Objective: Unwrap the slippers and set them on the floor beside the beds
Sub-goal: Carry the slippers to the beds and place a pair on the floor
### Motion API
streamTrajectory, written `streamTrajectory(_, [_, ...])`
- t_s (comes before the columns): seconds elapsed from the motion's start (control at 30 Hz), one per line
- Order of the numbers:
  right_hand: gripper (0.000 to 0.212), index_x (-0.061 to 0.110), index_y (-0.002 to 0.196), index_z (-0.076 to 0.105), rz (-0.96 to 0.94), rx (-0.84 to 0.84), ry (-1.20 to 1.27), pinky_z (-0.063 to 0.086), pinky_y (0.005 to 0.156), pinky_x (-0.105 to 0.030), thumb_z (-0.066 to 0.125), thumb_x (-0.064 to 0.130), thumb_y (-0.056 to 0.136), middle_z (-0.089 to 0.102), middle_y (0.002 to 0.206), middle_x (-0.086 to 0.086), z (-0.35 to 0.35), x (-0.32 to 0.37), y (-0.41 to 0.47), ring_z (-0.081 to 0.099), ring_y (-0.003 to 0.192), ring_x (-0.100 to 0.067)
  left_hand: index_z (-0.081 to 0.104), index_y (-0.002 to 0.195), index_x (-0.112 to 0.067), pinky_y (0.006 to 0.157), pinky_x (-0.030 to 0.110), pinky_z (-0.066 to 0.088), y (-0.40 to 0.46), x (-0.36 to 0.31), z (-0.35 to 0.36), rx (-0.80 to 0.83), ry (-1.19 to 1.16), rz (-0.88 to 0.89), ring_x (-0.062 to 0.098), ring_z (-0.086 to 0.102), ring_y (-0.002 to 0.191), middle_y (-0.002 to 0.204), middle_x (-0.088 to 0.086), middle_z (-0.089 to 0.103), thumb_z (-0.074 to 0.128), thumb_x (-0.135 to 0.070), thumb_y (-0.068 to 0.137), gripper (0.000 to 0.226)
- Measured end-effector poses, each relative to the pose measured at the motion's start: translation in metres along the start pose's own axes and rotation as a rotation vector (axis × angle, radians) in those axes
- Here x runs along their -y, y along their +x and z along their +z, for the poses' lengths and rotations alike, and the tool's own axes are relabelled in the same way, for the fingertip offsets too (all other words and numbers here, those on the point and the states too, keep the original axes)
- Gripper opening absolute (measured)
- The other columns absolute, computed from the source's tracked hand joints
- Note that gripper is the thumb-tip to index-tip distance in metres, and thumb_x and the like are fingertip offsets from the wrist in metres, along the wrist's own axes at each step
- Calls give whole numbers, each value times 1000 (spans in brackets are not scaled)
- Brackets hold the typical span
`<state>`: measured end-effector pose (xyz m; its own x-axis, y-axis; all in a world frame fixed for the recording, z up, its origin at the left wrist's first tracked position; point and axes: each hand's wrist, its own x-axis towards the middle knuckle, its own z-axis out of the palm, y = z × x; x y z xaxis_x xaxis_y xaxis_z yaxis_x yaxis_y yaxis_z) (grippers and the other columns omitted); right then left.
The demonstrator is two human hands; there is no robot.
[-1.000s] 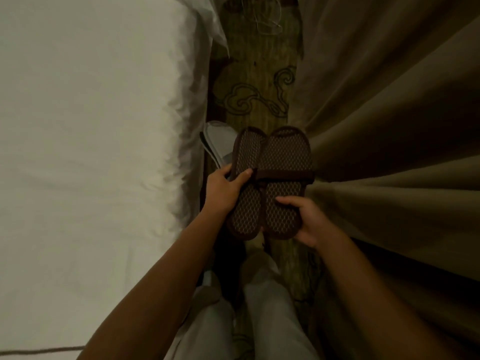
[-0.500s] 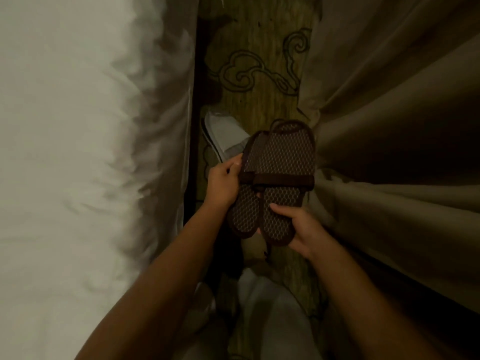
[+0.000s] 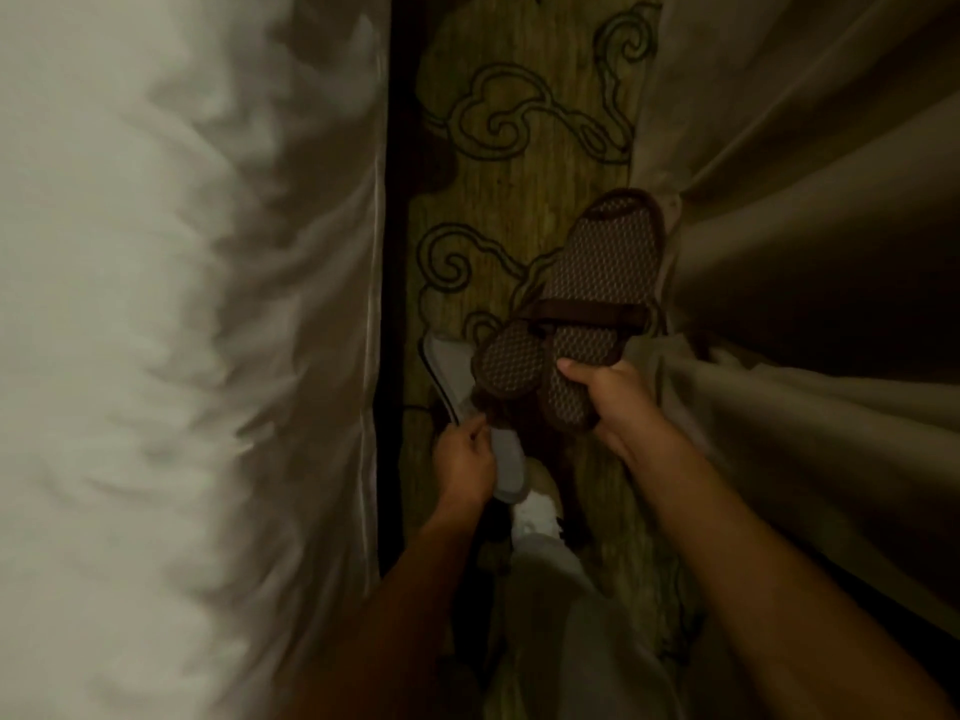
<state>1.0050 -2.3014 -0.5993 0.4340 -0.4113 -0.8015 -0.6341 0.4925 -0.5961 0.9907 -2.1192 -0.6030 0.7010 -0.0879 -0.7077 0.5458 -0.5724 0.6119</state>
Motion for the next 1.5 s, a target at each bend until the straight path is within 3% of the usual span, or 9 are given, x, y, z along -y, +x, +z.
streamTrajectory(0.13, [39,0,125,64,-15,49,-50,53,95,-49,70,-2,86,69,122,-18,49,-15,56,67,107,-34,68,127,-9,101,35,50,7,33,24,-10,2,-51,29,62,119,132,12,66,47,-7,103,33])
streamTrajectory(0.3, [38,0,124,64,-7,95,-25,53,69,-27,72,6,87,69,109,-11,97,-49,119,67,84,-20,69,125,-5,103,30,46,18,74,52,17,-56,-86,31,62,117,127,23,64,49,-2,101,31])
streamTrajectory(0.5, [55,1,140,50,203,-23,268,46,106,-51,70,14,91,60,134,-17,98,-114,152,59,121,-35,67,124,1,110,36,43,12,110,65,91,-104,-116,27,60,123,130,16,65,46,2,102,31])
streamTrajectory(0.73, [59,7,152,35,363,-128,186,40,111,-47,50,37,103,45,150,-14,93,-134,149,47,133,-35,64,131,-8,112,36,42,-15,139,55,87,-54,-150,21,57,125,133,8,63,46,-2,103,33])
streamTrajectory(0.9, [48,-1,144,47,284,-129,-237,43,108,-40,47,24,102,51,145,-21,73,-116,94,52,128,-36,67,127,-10,109,43,44,-47,104,42,49,-79,-195,28,59,124,133,12,64,46,-4,103,32])
streamTrajectory(1.07, [42,-1,129,59,261,-59,-568,44,90,-32,45,25,100,60,133,-21,54,-70,16,58,107,-27,68,127,-17,105,33,47,-82,32,5,90,61,-34,22,60,120,131,9,65,44,-14,105,33])
streamTrajectory(1.27, [60,5,138,55,258,29,-406,50,99,-40,64,40,91,60,135,-16,58,-1,-76,60,117,-32,72,122,-17,103,35,51,-123,-51,-52,129,-17,163,17,64,115,125,5,70,50,-12,103,29])
streamTrajectory(1.37, [70,5,135,57,254,50,-303,57,87,-43,74,47,81,65,126,-17,55,33,-120,66,105,-33,67,127,-18,106,30,48,-141,-80,-86,138,-42,294,10,60,121,129,-1,66,51,-10,102,31])
streamTrajectory(1.5, [69,4,132,59,110,67,-220,60,84,-44,76,47,81,69,117,-14,60,78,-192,69,98,-31,31,155,-17,110,31,43,-181,-116,-134,180,-96,425,11,47,134,147,-1,47,55,-12,101,59])
